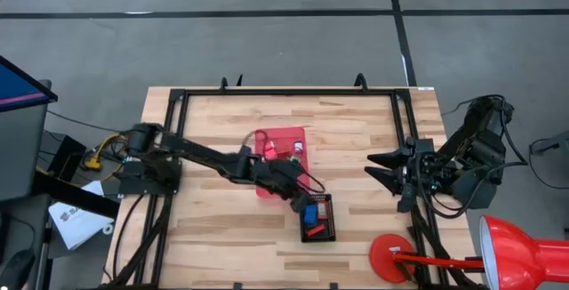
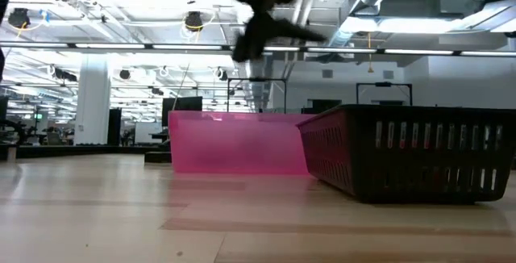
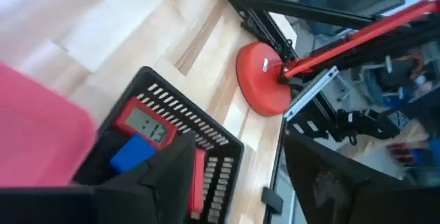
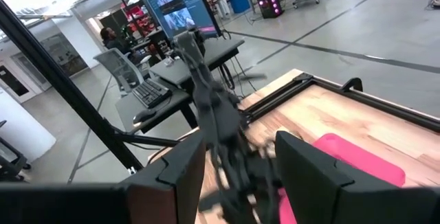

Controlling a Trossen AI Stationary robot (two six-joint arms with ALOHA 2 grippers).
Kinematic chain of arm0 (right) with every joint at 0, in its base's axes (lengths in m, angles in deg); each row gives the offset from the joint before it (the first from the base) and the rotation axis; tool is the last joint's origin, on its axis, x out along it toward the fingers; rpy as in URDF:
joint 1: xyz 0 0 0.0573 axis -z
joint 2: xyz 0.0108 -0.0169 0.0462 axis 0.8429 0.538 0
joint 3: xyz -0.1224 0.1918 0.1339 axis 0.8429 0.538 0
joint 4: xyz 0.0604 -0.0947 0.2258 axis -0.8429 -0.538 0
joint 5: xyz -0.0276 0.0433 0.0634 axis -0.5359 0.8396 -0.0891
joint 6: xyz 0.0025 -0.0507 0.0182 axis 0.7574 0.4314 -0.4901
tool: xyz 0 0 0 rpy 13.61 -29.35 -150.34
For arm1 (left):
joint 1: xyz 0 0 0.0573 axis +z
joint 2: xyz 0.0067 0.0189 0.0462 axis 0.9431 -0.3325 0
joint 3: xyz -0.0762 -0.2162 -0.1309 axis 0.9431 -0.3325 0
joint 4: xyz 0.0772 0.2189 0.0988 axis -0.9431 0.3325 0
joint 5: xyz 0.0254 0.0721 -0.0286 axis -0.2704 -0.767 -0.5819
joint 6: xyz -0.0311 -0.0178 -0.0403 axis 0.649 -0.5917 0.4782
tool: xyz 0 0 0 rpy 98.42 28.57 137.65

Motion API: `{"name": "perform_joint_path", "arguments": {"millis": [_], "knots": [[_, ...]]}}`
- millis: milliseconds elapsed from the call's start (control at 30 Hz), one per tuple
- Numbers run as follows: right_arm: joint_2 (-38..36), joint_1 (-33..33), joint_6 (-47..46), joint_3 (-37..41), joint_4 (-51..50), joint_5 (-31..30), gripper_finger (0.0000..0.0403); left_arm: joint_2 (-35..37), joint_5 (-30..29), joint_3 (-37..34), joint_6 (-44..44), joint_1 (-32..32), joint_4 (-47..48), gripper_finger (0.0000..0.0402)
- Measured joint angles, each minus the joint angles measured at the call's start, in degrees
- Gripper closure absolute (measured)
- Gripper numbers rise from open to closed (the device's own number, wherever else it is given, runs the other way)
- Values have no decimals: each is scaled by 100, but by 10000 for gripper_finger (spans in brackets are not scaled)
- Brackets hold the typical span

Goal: Pick & Place Office items
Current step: Put the black digital timer into the black bin

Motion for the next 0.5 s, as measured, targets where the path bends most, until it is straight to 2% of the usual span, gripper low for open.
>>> {"name": "perform_joint_path", "arguments": {"millis": [100,233,367,500], "knots": [[0,0,2,0,8,-29,233,577,-180,17,-313,58,1315,180],[0,0,2,0,9,-80,233,1394,-900,7,-398,74,3702,183],[0,0,9,0,8,-209,233,2002,-1857,-3,170,-3,5926,193],[-2,0,135,0,77,-321,233,2205,-2439,-130,870,-11,6997,196]]}}
